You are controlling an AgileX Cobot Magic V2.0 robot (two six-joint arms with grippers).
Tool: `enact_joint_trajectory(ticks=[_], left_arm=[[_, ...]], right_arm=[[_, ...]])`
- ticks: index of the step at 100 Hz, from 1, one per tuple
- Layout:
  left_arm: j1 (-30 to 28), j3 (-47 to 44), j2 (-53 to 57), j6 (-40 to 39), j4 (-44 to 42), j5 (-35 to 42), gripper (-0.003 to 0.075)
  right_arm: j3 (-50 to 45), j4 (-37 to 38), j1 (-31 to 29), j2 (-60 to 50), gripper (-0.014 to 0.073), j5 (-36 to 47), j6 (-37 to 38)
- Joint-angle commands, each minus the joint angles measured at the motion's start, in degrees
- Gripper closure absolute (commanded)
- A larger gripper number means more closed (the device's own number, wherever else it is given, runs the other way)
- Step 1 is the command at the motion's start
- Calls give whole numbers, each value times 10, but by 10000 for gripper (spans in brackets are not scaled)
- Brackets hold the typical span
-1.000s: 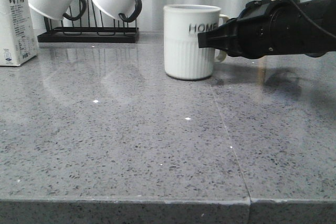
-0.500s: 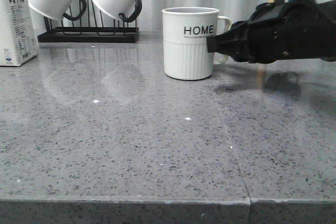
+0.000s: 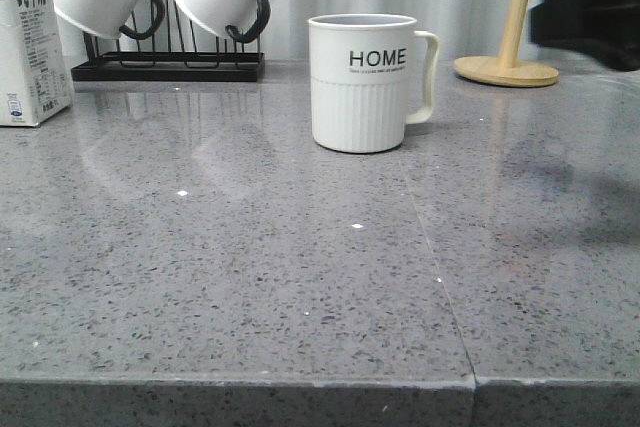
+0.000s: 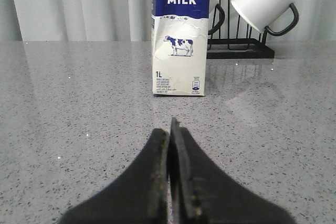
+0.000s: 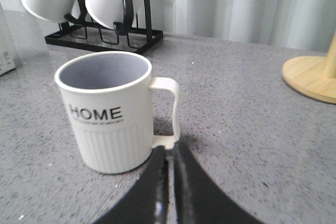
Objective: Place milk next to cup
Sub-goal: 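Release the mug and withdraw the right gripper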
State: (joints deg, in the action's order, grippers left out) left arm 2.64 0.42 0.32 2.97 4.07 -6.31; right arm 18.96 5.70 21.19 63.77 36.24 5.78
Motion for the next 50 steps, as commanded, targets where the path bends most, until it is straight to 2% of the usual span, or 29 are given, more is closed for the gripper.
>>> enact_joint_trajectory(ticks=[1,22,35,50], left_arm=[[-3,-34,16,-6,2,44,741],[-3,-34,16,-6,2,44,741],[-3,-34,16,-6,2,44,741],[-3,-34,16,-6,2,51,741]], right_arm=[[-18,5,0,-75,666,10,-3],[-67,5,0,-234,659,-105,4],[-71,5,0,-328,659,-207,4],[-71,5,0,-404,659,-281,4]])
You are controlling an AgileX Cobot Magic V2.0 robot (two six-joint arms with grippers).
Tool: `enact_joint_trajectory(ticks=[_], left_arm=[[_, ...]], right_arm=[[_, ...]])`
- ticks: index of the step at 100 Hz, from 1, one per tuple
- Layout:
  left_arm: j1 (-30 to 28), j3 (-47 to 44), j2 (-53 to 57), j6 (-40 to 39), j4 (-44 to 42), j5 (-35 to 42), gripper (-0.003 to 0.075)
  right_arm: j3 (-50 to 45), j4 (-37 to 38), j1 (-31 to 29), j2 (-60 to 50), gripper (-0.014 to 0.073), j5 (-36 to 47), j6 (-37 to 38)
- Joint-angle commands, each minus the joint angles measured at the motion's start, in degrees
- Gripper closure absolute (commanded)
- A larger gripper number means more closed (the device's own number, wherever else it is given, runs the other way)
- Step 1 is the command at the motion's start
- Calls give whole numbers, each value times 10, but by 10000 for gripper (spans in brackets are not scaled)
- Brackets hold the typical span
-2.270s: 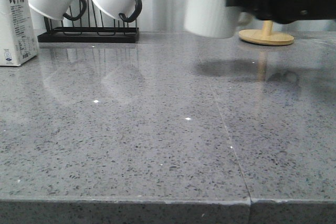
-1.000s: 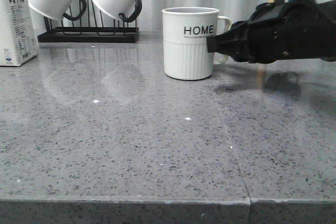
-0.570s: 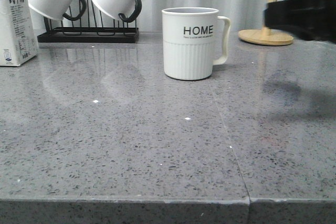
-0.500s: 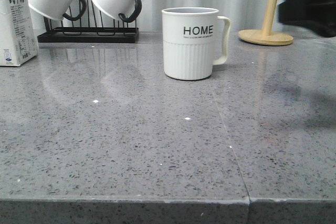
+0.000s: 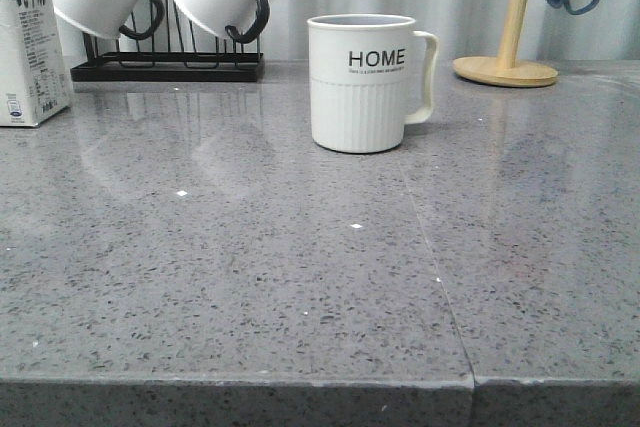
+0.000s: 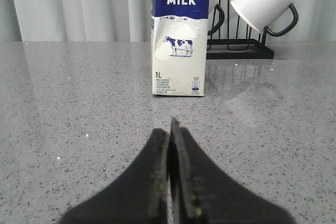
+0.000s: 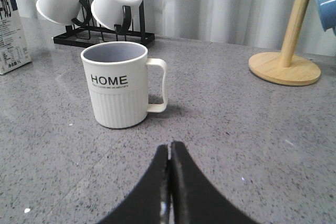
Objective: Place milk next to cup
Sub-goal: 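Release the mug and withdraw the right gripper, then reach the left gripper to the milk carton and grasp it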
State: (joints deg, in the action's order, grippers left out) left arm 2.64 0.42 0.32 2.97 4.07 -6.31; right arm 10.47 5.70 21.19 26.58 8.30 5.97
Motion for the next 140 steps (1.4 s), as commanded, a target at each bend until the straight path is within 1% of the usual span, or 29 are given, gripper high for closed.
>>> enact_joint_trajectory(ticks=[1,6,14,20,38,49,54,77,82,89,93,94,96,97,98,99,100,101,103,104,106,111,113,116,131,140], left_arm=[[-3,-34,16,-6,2,50,741],[-3,-34,16,-6,2,54,741],[-3,-29,16,-6,4,85,741],[-3,-11,16,-6,4,87,741],[-3,95,-14,-6,3,13,741],[-3,164,-72,-6,-1,-49,741],[-3,195,-105,-6,-1,-66,741],[-3,287,-276,-5,-1,-72,732],[-3,304,-312,-2,-2,-72,694],[-3,322,-360,-1,-2,-64,576],[-3,328,-387,-1,-2,-49,470],[-3,330,-391,-1,-2,-46,430],[-3,331,-404,-1,-2,-35,388],[-3,333,-412,-1,-1,-31,346],[-3,333,-415,-1,1,-22,325],[-3,334,-423,-1,1,-17,283],[-3,334,-426,-1,3,-6,262],[-3,334,-430,-1,4,0,223],[-3,335,-441,-1,5,16,185],[-3,337,-448,-1,5,22,151],[-3,337,-458,-1,5,36,106],[-3,342,-479,-1,5,67,34],[-3,345,-485,-1,5,75,18],[-3,350,-499,-1,8,84,14],[1,382,-556,-1,16,112,47],[23,399,-582,-1,15,125,50]], right_arm=[[14,5,0,-35,659,-4,2],[14,5,0,-54,659,-18,2],[14,5,0,-68,659,-27,2],[14,5,0,-69,659,-26,2],[14,5,0,-69,659,-25,2],[14,5,0,-69,659,-25,2],[14,5,0,-69,659,-25,2],[14,5,0,-69,659,-25,2],[14,5,0,-69,659,-25,2],[14,5,0,-69,659,-25,2],[14,5,0,-69,659,-25,2],[14,5,0,-69,659,-25,2],[14,5,0,-69,659,-25,2],[14,5,0,-69,659,-25,2],[14,5,0,-69,659,-25,2],[14,5,0,-69,659,-25,2],[14,5,0,-69,659,-25,2],[14,5,0,-69,659,-25,2],[14,5,0,-69,659,-25,2],[14,5,0,-69,659,-25,2],[14,5,0,-69,659,-25,2],[14,5,0,-69,659,-25,2],[14,5,0,-69,659,-25,2],[14,5,0,-69,659,-25,2],[14,5,0,-69,659,-25,2],[14,5,0,-69,659,-25,2]])
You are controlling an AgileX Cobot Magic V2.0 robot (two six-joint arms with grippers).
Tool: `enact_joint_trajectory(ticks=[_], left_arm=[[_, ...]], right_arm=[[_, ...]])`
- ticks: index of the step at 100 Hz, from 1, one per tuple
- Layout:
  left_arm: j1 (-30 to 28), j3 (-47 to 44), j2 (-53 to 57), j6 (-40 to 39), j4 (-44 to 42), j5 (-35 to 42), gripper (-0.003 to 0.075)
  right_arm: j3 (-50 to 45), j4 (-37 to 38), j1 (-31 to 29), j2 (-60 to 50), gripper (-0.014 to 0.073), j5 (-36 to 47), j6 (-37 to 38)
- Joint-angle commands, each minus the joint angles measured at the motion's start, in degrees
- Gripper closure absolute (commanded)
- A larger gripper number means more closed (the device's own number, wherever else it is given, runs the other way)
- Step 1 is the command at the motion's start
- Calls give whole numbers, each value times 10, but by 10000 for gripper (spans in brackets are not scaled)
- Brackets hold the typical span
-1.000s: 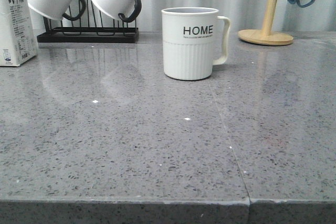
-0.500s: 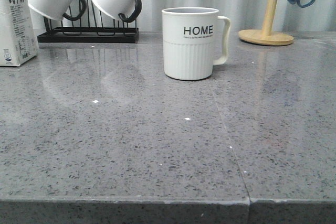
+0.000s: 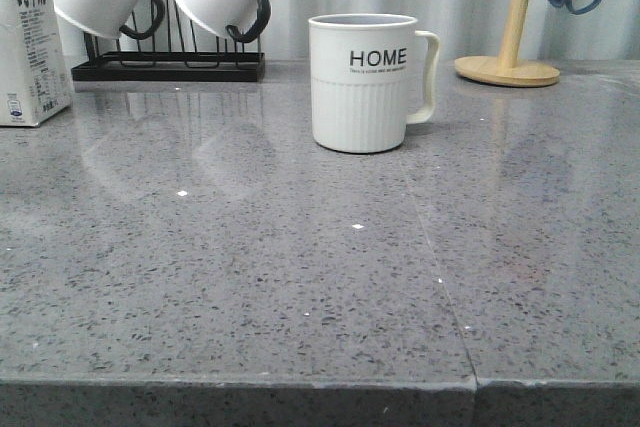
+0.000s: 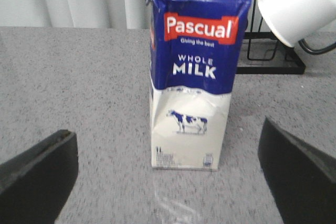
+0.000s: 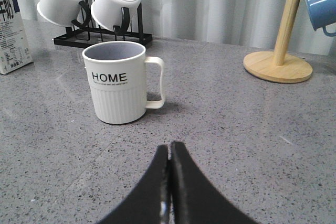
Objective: Place milk next to cup
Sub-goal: 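Reach the left gripper to the milk carton and grasp it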
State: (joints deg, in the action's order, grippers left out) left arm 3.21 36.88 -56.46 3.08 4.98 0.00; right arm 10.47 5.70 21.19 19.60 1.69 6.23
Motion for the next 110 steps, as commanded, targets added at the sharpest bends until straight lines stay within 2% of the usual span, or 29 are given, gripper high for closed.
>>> enact_joint_trajectory(ticks=[1,21,45,61,94,103,110], left_arm=[[19,37,-17,-2,6,64,50],[29,57,-72,-2,4,139,50],[44,97,-137,-2,5,165,50],[38,125,-191,-3,45,194,50],[34,162,-255,-3,56,196,50],[34,162,-255,-3,56,195,80],[34,162,-255,-3,56,195,132]], right_arm=[[14,5,0,1,659,41,0],[14,5,0,1,659,41,0],[14,5,0,1,659,41,0],[14,5,0,1,659,41,0],[14,5,0,1,659,41,0],[14,5,0,1,659,40,0],[14,5,0,1,659,40,0]])
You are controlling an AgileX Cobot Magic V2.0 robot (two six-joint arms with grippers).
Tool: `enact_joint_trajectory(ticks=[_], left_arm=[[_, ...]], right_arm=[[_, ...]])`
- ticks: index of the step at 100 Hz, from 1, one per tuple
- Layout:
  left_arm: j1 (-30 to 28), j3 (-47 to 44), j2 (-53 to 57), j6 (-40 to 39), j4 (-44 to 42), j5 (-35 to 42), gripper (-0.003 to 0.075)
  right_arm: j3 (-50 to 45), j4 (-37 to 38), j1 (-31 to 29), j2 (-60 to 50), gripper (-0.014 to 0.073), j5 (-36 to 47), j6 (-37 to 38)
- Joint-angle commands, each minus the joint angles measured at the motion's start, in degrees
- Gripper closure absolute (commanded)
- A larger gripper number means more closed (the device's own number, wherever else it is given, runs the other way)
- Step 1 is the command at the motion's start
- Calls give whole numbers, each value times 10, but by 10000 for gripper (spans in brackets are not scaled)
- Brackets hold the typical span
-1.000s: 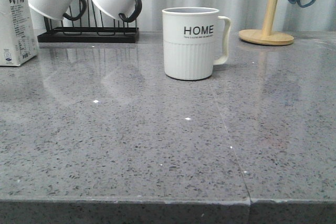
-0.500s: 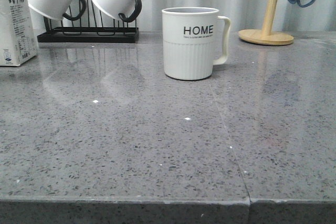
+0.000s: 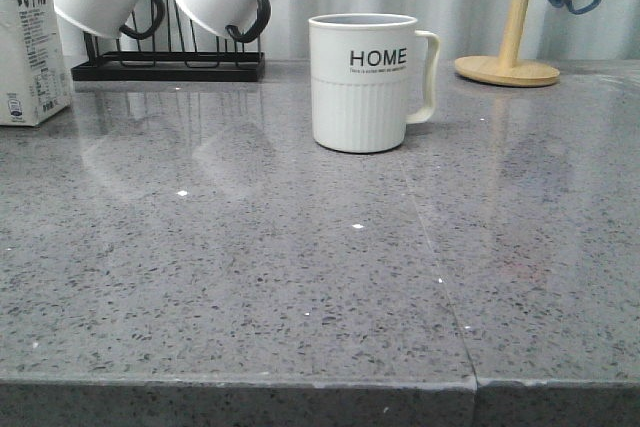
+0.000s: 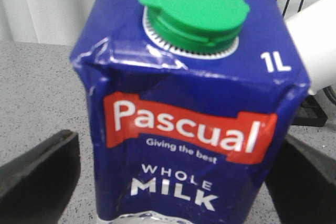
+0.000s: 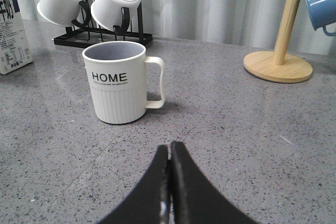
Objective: Place milk next to cup
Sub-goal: 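Reach the left gripper to the milk carton and grasp it, then lift the milk carton and carry it beside the mug with the left gripper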
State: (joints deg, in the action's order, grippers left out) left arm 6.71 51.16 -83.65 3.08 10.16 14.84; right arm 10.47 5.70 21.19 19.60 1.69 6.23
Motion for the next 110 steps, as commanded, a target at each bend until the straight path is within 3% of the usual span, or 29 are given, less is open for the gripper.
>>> enact_joint_trajectory(ticks=[1,19,33,82,110], left_arm=[[-1,20,17,-3,4,47,145],[-1,20,18,-3,4,45,321],[16,20,33,-3,4,42,401],[204,21,53,-3,4,49,407],[268,56,0,-3,12,52,405]], right_arm=[[14,5,0,1,659,40,0],[14,5,0,1,659,40,0],[14,5,0,1,659,40,0],[14,5,0,1,659,40,0],[14,5,0,1,659,40,0]])
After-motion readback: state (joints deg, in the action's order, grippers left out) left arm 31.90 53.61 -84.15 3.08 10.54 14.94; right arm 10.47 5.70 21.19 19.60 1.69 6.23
